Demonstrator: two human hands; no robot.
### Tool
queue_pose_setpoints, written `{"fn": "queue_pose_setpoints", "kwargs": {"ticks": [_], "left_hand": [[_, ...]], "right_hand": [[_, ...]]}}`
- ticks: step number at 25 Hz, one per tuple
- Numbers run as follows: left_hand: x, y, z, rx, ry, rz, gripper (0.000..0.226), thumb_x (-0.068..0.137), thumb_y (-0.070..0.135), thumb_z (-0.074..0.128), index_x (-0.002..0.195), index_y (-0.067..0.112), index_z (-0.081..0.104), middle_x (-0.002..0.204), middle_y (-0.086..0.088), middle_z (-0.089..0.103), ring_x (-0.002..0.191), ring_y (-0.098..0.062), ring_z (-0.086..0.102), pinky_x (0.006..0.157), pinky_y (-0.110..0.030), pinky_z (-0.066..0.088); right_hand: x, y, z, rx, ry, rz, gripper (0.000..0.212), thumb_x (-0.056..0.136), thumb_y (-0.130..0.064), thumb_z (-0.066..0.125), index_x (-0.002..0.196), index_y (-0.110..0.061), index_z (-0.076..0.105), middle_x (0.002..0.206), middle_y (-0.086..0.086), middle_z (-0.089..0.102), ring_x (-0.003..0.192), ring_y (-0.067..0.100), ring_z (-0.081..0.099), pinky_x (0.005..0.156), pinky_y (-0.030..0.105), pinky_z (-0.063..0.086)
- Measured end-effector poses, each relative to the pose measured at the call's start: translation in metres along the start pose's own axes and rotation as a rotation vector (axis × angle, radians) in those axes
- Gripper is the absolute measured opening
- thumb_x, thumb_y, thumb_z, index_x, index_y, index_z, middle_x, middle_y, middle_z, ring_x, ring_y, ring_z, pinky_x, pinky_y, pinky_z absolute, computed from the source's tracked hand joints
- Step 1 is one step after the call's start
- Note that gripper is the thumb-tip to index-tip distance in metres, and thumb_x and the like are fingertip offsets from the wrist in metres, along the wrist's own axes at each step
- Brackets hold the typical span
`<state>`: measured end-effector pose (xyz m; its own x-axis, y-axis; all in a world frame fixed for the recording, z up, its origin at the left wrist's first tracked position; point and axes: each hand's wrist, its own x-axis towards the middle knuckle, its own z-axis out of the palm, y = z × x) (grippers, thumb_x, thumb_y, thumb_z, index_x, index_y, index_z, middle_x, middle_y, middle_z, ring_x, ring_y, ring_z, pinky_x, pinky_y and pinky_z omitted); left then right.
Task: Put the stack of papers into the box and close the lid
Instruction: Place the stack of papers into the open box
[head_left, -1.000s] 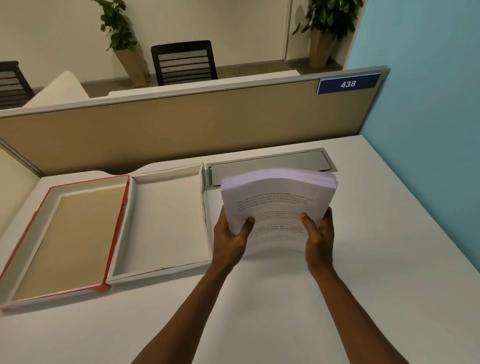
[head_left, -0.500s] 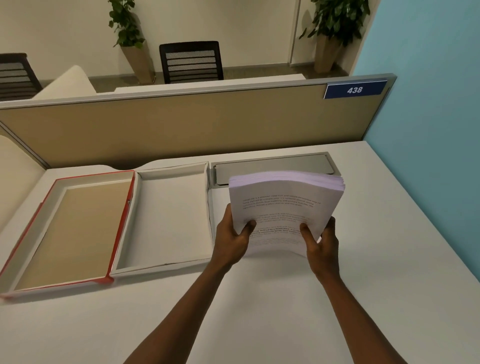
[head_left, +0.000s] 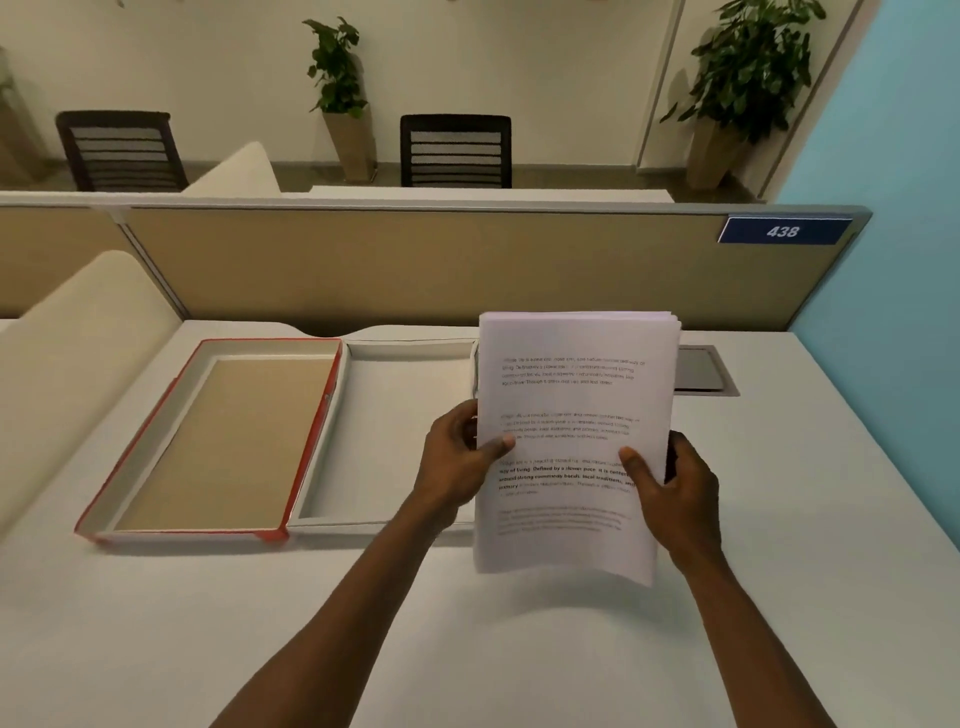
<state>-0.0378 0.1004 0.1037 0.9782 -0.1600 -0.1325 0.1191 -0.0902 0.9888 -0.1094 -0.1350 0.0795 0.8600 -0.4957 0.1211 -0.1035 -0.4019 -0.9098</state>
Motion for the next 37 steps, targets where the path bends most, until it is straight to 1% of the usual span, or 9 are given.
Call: {"fn": "queue_pose_setpoints", "kwargs": {"ticks": [6,10,14,17,21,24,26,31,37], "left_hand": [[0.012,0.012,-0.086,-0.128,0.083,-0.169,0.031,0.086,0.020,0.075,0.115,0.009,0.070,0.106,-0.007,0.079,0.088,-0.027,0.078,0.074,-0.040,0.064],[0.034,0.003,-0.142,-0.050,0.148,-0.266,0.020,0.095,0.019,0.065,0.109,0.008,0.072,0.106,-0.011,0.077,0.095,-0.032,0.075,0.081,-0.046,0.062],[0.069,-0.007,-0.177,0.067,0.179,-0.311,0.018,0.097,0.020,0.061,0.108,0.011,0.071,0.109,-0.010,0.075,0.088,-0.025,0.074,0.069,-0.034,0.061],[0.099,-0.019,-0.189,0.151,0.225,-0.333,0.022,0.096,0.021,0.063,0.113,0.009,0.070,0.112,-0.009,0.074,0.087,-0.023,0.072,0.080,-0.039,0.060],[0.130,-0.035,-0.191,0.212,0.248,-0.352,0.030,0.094,0.020,0.066,0.121,0.006,0.067,0.118,-0.009,0.071,0.089,-0.024,0.068,0.091,-0.042,0.057],[0.146,-0.046,-0.190,0.266,0.272,-0.349,0.032,0.094,0.022,0.066,0.122,0.006,0.067,0.121,-0.010,0.070,0.092,-0.027,0.070,0.092,-0.042,0.057],[0.150,-0.054,-0.190,0.338,0.284,-0.340,0.034,0.094,0.023,0.066,0.123,0.006,0.068,0.123,-0.011,0.071,0.099,-0.032,0.072,0.093,-0.042,0.057],[0.152,-0.068,-0.189,0.432,0.301,-0.306,0.039,0.095,0.021,0.064,0.130,0.003,0.062,0.130,-0.013,0.067,0.110,-0.033,0.069,0.095,-0.036,0.055],[0.153,-0.084,-0.187,0.495,0.295,-0.243,0.033,0.095,0.021,0.063,0.123,0.005,0.063,0.126,-0.011,0.068,0.107,-0.033,0.069,0.085,-0.031,0.052]], "right_hand": [[0.018,-0.030,0.075,0.207,-0.245,0.257,0.024,0.085,-0.034,0.075,0.100,-0.017,0.072,0.094,0.003,0.078,0.079,0.024,0.076,0.075,0.048,0.063],[0.019,-0.042,0.139,0.278,-0.328,0.395,0.023,0.085,-0.030,0.076,0.096,-0.010,0.074,0.093,0.009,0.079,0.080,0.028,0.076,0.078,0.049,0.062],[0.031,-0.055,0.192,0.293,-0.362,0.530,0.026,0.088,-0.036,0.071,0.091,-0.010,0.072,0.090,0.009,0.077,0.083,0.032,0.075,0.082,0.049,0.060],[0.044,-0.054,0.222,0.250,-0.360,0.601,0.014,0.090,-0.023,0.069,0.084,-0.011,0.069,0.095,0.013,0.076,0.086,0.034,0.073,0.085,0.052,0.059],[0.057,-0.044,0.251,0.076,-0.321,0.590,0.015,0.088,-0.020,0.068,0.085,-0.006,0.069,0.102,0.017,0.075,0.084,0.034,0.073,0.083,0.051,0.060],[0.063,-0.046,0.265,-0.066,-0.277,0.523,0.021,0.093,-0.024,0.064,0.094,-0.003,0.066,0.106,0.016,0.072,0.079,0.027,0.068,0.061,0.030,0.055],[0.064,-0.047,0.272,-0.164,-0.258,0.485,0.023,0.094,-0.026,0.063,0.099,-0.004,0.065,0.109,0.015,0.071,0.078,0.024,0.065,0.055,0.025,0.047],[0.058,-0.041,0.293,-0.297,-0.193,0.427,0.035,0.092,-0.027,0.066,0.117,-0.002,0.065,0.120,0.015,0.070,0.099,0.033,0.071,0.083,0.039,0.058],[0.047,-0.042,0.303,-0.413,-0.203,0.319,0.043,0.093,-0.023,0.065,0.129,-0.001,0.056,0.129,0.017,0.065,0.111,0.035,0.066,0.093,0.041,0.054]]}}
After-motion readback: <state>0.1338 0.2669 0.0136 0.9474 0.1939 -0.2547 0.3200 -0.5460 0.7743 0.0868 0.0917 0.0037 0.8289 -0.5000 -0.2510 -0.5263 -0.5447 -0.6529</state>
